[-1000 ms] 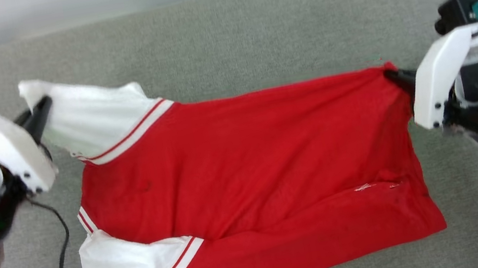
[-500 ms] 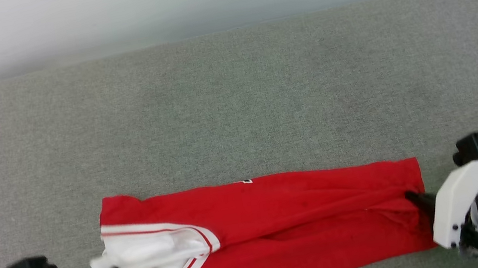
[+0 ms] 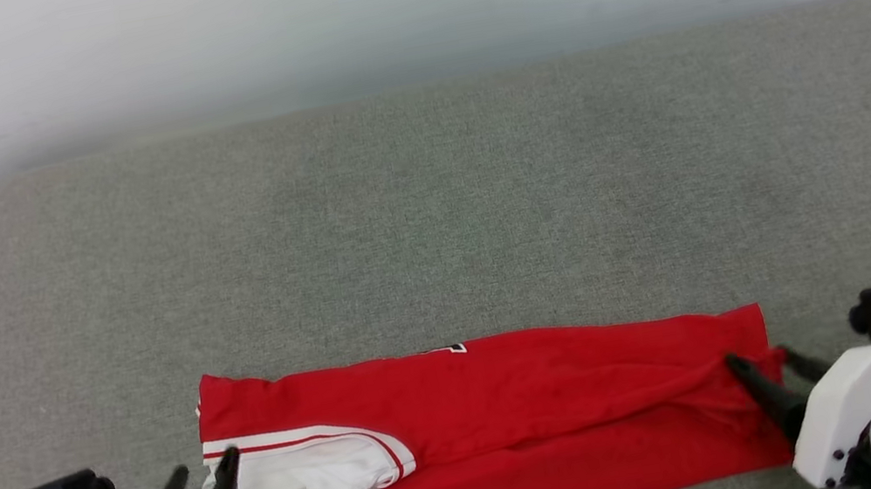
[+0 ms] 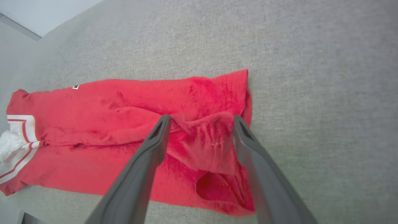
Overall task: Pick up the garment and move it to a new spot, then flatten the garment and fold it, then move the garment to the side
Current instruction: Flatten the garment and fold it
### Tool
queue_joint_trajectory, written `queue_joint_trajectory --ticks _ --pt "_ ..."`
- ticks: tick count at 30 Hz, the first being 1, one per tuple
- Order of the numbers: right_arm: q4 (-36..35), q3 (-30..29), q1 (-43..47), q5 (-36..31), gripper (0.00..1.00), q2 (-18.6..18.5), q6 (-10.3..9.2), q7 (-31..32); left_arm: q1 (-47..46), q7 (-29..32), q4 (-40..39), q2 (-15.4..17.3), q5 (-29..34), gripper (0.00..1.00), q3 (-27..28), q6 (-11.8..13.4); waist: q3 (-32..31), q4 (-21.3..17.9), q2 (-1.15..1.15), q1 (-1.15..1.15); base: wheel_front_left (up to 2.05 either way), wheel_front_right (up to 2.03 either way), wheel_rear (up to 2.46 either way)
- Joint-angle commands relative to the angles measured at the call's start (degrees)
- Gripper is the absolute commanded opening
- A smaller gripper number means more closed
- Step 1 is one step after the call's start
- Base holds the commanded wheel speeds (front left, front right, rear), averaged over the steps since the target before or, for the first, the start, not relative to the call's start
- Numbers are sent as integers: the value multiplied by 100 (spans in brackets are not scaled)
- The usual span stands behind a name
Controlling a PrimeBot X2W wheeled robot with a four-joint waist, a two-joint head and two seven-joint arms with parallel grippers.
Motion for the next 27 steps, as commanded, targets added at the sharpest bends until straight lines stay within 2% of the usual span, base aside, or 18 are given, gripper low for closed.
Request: queue_joint_trajectory --ticks 1,6,10,14,19,27 --pt "-100 -45 35 -20 100 -51 -2 -44 -95 -112 -61 -5 98 100 16 27 -53 -4 0 1 0 0 0" --pt "-568 -413 2 -146 100 -234 -2 214 -196 -755 -466 2 676 100 76 289 -197 19 0 1 0 0 0" --pt "-825 -728 -38 -274 100 -455 -2 845 -266 -1198 -799 -40 1193 100 31 564 -223 97 0 1 0 0 0" --pt "-1008 -787 -25 -387 100 -668 -2 1547 -340 -1452 -1154 -82 1703 100 33 860 -141 217 0 1 0 0 0" --pt "-1054 -778 -28 -461 100 -596 -2 2046 -426 -1554 -1543 -156 2047 100 17 1051 74 419 0 1 0 0 0" --pt "-498 -683 -144 -454 100 -324 -2 2086 -599 -1539 -1761 -241 2261 100 -110 1089 449 672 0 1 0 0 0"
